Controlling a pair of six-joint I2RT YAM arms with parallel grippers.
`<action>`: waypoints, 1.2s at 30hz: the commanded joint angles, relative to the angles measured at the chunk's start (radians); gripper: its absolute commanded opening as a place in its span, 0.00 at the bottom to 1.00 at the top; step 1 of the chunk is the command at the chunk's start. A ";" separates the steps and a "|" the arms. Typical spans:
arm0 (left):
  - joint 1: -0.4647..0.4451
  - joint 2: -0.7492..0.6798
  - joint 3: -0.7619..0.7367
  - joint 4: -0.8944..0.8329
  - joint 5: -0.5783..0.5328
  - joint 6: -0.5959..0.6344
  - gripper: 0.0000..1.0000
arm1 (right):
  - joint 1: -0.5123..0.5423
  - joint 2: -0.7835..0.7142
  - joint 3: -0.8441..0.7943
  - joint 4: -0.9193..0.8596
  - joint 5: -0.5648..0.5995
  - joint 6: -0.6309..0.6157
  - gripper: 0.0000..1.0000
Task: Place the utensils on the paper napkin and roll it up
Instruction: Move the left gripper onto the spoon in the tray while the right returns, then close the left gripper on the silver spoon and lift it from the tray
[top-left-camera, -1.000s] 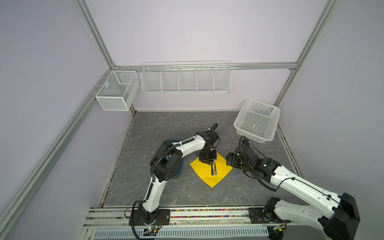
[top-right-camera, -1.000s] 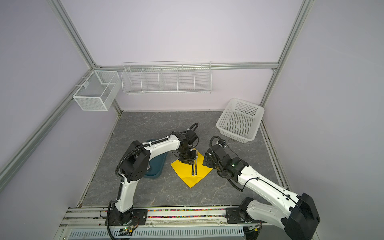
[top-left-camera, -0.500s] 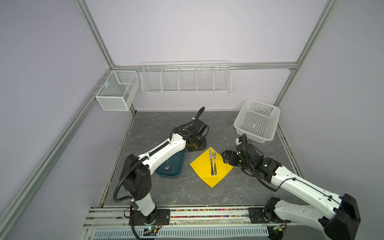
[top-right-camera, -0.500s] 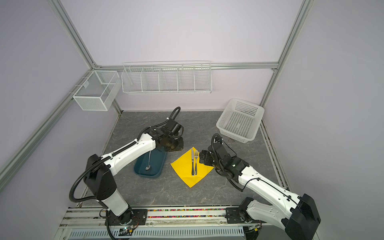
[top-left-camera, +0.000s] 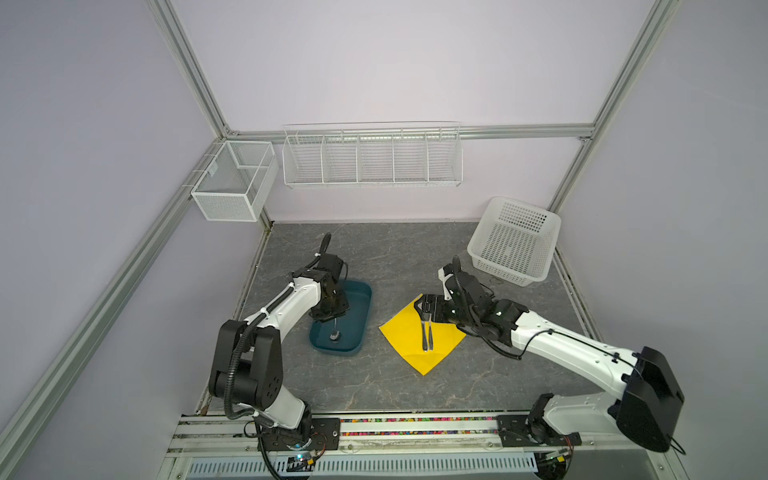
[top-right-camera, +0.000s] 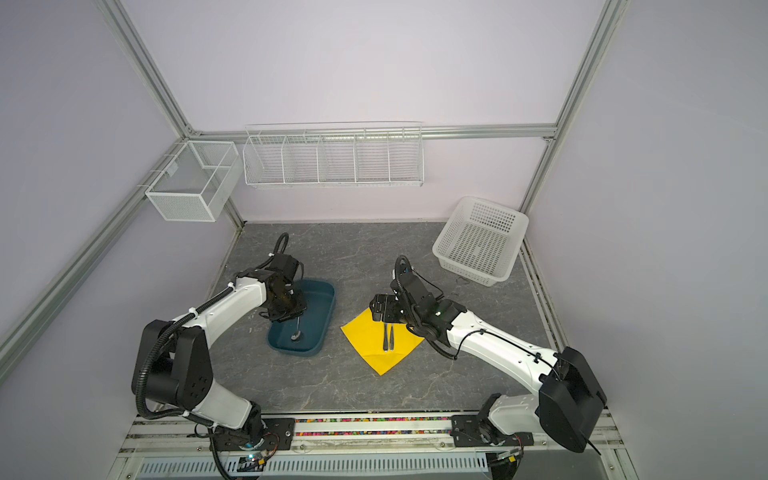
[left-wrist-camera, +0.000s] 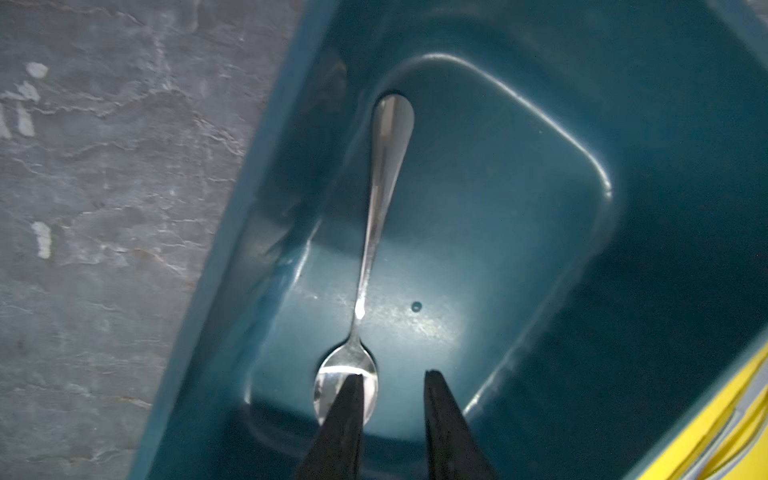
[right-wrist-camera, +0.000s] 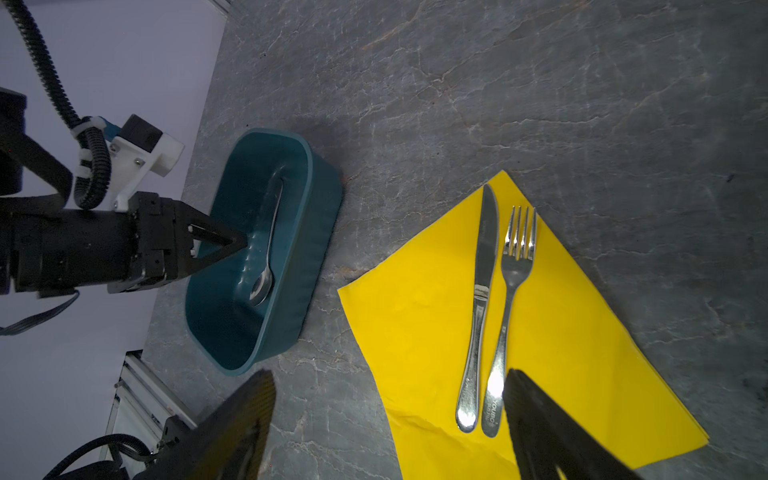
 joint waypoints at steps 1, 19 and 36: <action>0.003 0.041 -0.002 -0.006 -0.004 0.043 0.27 | 0.009 0.018 0.024 0.016 -0.019 -0.003 0.89; 0.028 0.201 0.015 0.030 -0.022 0.090 0.27 | 0.011 0.049 0.052 -0.033 0.009 -0.002 0.89; 0.052 0.186 -0.032 0.108 0.043 0.110 0.05 | 0.010 0.046 0.051 -0.047 0.021 -0.002 0.89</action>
